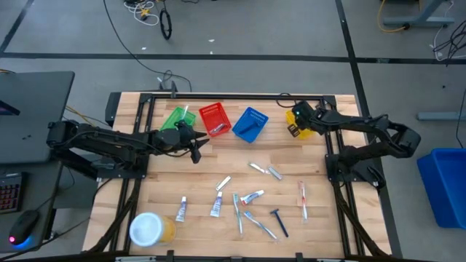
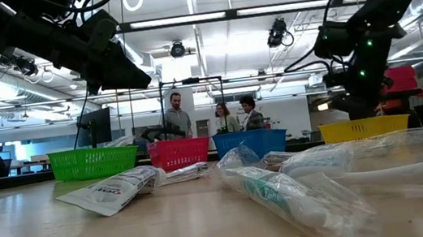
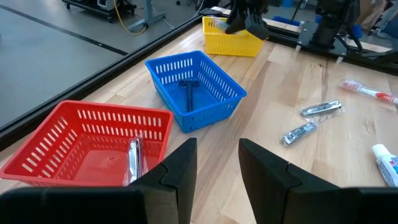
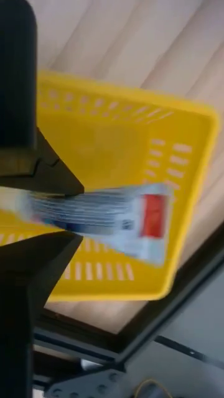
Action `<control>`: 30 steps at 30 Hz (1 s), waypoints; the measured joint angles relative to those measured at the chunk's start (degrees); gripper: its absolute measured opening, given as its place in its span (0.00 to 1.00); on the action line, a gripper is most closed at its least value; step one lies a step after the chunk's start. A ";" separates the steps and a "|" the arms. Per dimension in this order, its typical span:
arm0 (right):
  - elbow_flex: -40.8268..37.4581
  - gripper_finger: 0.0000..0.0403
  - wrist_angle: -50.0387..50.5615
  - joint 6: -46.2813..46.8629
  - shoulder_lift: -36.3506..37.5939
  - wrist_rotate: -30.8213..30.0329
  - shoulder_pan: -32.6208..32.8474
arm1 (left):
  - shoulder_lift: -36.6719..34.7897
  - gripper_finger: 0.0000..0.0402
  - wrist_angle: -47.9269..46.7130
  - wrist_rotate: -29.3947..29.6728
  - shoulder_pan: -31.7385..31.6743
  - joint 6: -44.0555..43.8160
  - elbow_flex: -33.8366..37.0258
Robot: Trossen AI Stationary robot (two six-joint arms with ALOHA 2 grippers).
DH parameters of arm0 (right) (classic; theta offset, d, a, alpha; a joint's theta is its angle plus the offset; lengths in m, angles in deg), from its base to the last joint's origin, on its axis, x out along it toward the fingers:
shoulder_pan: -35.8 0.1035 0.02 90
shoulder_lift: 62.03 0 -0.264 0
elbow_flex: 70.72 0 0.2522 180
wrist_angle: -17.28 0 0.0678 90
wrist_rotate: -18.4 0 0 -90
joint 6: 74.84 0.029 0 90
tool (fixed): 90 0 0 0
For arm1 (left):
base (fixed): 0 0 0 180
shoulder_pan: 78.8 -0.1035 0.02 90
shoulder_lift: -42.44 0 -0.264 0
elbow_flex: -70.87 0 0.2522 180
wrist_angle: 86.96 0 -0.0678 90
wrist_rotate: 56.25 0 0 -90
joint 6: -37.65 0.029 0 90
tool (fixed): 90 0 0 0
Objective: Pick & Place Travel size toiletries
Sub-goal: Put the toothpaste into the yellow basket, then put the green toothbrush into the green basket
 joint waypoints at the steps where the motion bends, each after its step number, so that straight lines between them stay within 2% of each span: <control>1: -0.30 0.32 0.00 0.00 0.00 0.00 -0.02 | 0.00 0.31 0.00 0.00 0.01 0.02 0.00; 7: -0.76 0.45 -0.30 0.32 0.00 0.07 0.00 | 0.00 0.31 0.00 -0.35 -0.01 -0.73 0.02; 16: 5.20 0.59 5.46 1.40 0.44 0.07 2.10 | -0.02 0.31 5.91 -11.56 0.32 -0.36 0.02; 20: 8.89 0.61 8.89 3.61 1.61 0.43 4.70 | -0.02 0.31 8.98 -12.72 2.08 1.38 0.02; 24: 11.23 0.61 9.61 3.04 3.01 6.11 7.73 | 0.28 0.31 11.74 -12.73 4.65 3.60 0.02; 30: 12.59 0.57 8.00 4.96 3.50 20.96 13.19 | 3.49 0.31 15.30 -12.76 8.16 7.20 -1.52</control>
